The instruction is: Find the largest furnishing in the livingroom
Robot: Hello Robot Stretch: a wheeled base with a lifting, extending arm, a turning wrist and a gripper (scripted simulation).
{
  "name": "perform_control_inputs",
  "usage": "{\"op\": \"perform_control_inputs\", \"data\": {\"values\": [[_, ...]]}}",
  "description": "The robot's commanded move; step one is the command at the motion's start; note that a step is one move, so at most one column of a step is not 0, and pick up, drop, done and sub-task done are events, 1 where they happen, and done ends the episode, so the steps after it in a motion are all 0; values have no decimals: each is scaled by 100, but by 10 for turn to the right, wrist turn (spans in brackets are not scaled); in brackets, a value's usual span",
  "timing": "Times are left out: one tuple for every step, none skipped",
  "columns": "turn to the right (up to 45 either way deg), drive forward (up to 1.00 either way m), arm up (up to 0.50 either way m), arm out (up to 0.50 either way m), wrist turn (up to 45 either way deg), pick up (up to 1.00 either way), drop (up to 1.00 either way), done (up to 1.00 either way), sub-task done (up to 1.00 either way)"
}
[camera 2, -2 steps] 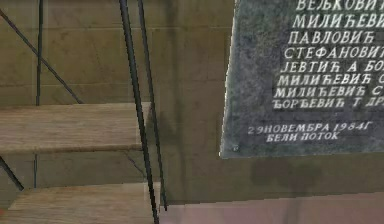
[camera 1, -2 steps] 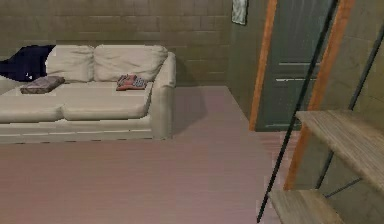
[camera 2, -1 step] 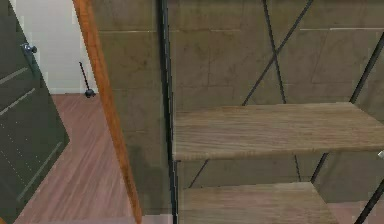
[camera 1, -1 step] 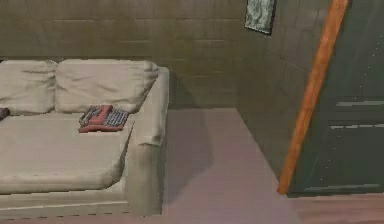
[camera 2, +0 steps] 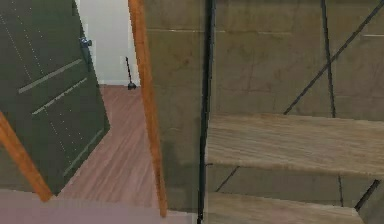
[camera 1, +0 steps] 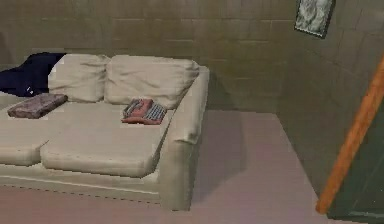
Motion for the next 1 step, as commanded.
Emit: {"op": "perform_control_inputs", "data": {"values": [[0,20,0,0,0,0,0,0,0]]}}
